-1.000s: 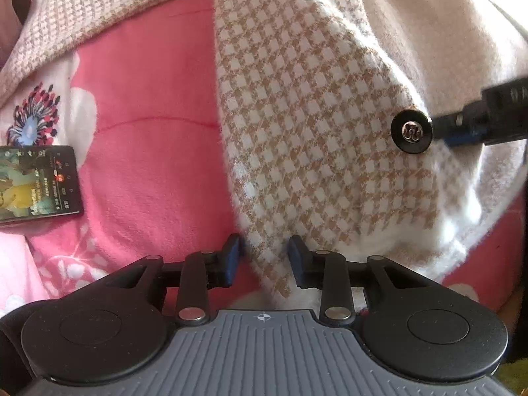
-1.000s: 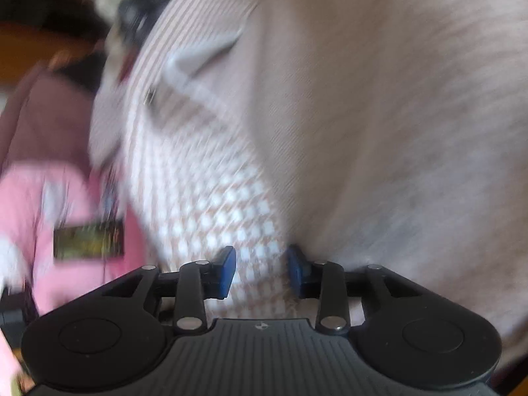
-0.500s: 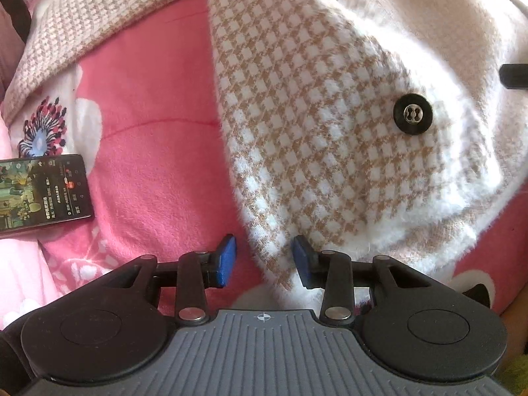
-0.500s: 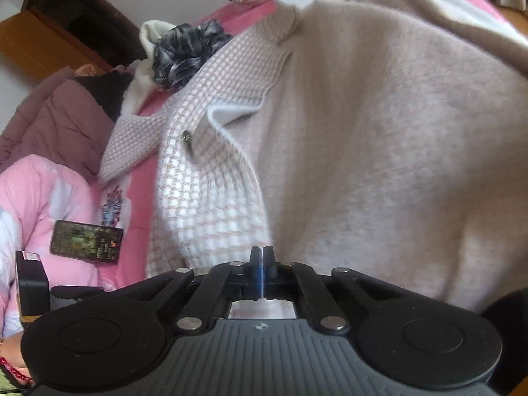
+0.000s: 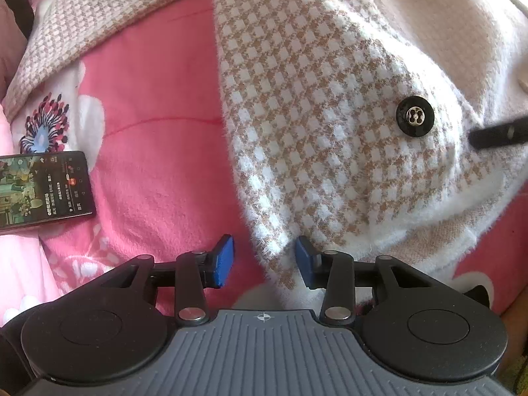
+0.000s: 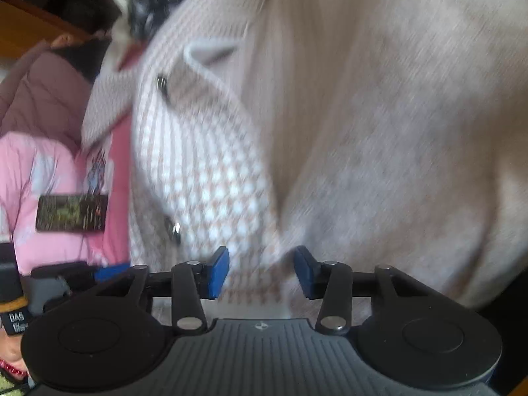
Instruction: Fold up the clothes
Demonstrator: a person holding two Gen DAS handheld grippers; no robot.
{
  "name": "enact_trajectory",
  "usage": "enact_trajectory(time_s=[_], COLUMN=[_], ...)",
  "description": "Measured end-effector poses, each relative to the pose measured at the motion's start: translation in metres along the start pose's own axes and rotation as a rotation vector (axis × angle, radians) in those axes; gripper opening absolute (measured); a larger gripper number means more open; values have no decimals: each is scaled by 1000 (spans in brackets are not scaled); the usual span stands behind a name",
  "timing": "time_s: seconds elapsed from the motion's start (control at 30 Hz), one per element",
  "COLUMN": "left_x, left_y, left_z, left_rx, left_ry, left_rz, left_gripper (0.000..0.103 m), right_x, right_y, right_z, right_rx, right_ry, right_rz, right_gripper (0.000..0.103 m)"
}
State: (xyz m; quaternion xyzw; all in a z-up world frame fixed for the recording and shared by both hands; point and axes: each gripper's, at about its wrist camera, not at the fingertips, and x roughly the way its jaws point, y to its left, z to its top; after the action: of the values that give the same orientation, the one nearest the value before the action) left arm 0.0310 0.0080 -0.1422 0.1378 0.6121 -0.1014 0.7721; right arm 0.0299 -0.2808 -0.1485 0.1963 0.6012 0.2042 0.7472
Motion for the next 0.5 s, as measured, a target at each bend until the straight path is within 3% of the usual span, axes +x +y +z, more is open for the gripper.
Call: enact_trajectory(time_s=[0.03,0.07,0.2,0.3,0.43,0.5], left_x=[0,0,-5,-5,0,2], left_y=[1,4,21,35,38,35], left_z=[0,1,0,-2,2,3], left_rx=[-5,-14,-90,-147,-136,-111], left_ry=[0,-1,-33,-35,-22,-16], left_rz=[-1,-8,-91,-148,-150,-138], left_gripper=[43,44,60,60,60,60], right_x=[-1,-2,-44,-88,-111,-114], right_y=[5,10,21,10,-28,-38], right_z=[-3,-6,-11,-12,-17,-23], right_rx=[-34,-68,-113,-93,-4,30], right_ry=[-8,-16,-180,-295,-289,-284], right_rz=[-11,-22,-21,-31,-166,-164], right_gripper=[22,5,4,4,4,4])
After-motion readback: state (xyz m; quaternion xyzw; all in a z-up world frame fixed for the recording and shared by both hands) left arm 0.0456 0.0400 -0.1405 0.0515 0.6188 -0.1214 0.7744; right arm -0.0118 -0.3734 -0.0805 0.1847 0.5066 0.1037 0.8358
